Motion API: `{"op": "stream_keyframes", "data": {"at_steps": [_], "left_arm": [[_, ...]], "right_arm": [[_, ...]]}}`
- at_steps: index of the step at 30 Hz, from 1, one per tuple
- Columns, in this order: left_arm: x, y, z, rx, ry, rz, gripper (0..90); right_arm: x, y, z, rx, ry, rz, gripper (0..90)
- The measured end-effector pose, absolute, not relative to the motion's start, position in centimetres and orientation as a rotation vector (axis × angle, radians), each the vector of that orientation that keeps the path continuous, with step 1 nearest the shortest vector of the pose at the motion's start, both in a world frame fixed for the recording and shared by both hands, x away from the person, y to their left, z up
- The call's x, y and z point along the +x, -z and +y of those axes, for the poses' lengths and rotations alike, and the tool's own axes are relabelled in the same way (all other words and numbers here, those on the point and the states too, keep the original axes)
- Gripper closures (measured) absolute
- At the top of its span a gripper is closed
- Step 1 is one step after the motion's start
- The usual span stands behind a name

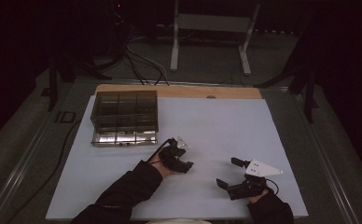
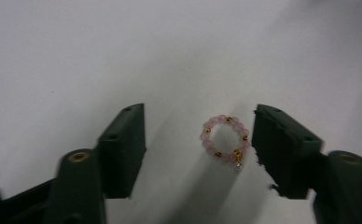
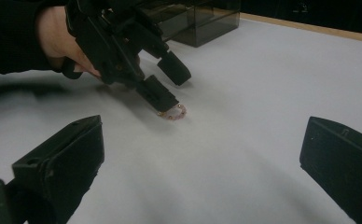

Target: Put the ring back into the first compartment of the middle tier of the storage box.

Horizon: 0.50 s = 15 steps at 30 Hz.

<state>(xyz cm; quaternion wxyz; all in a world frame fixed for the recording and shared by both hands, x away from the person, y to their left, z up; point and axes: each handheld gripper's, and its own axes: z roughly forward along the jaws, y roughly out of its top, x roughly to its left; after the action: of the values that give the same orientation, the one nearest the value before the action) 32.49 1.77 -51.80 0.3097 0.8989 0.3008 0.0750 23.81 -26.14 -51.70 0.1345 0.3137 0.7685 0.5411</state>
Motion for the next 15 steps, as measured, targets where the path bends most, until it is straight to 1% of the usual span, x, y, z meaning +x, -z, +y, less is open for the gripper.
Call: {"op": "stream_keyframes", "data": {"at_steps": [5,6,7,9,11,12,13,15], "left_arm": [[32.49,51.8,1.67,2.387,-0.202,0.771,52.7],[32.51,51.78,1.67,2.38,-0.194,0.764,52.7],[32.49,51.78,1.65,2.381,-0.197,0.764,56.3],[32.53,51.89,1.58,2.396,-0.195,0.749,60.4],[32.57,51.99,1.57,2.401,-0.192,0.745,64.0],[32.67,52.18,1.64,2.405,-0.193,0.757,64.0],[32.72,52.24,1.68,2.406,-0.194,0.76,68.4],[32.81,52.24,1.74,2.404,-0.194,0.759,70.7]], "right_arm": [[23.78,51.68,-26.14,0.907,-1.566,2.228,0.0],[23.81,51.7,-26.15,0.909,-1.569,2.228,0.0],[23.82,51.73,-26.14,0.907,-1.564,2.231,0.0],[23.78,51.7,-26.12,0.902,-1.562,2.23,0.0],[23.77,51.69,-26.13,0.902,-1.562,2.23,0.0],[23.8,51.7,-26.13,0.905,-1.563,2.229,0.0],[23.82,51.74,-26.12,0.906,-1.561,2.233,0.0],[23.77,51.7,-26.1,0.901,-1.556,2.233,0.0]]}}
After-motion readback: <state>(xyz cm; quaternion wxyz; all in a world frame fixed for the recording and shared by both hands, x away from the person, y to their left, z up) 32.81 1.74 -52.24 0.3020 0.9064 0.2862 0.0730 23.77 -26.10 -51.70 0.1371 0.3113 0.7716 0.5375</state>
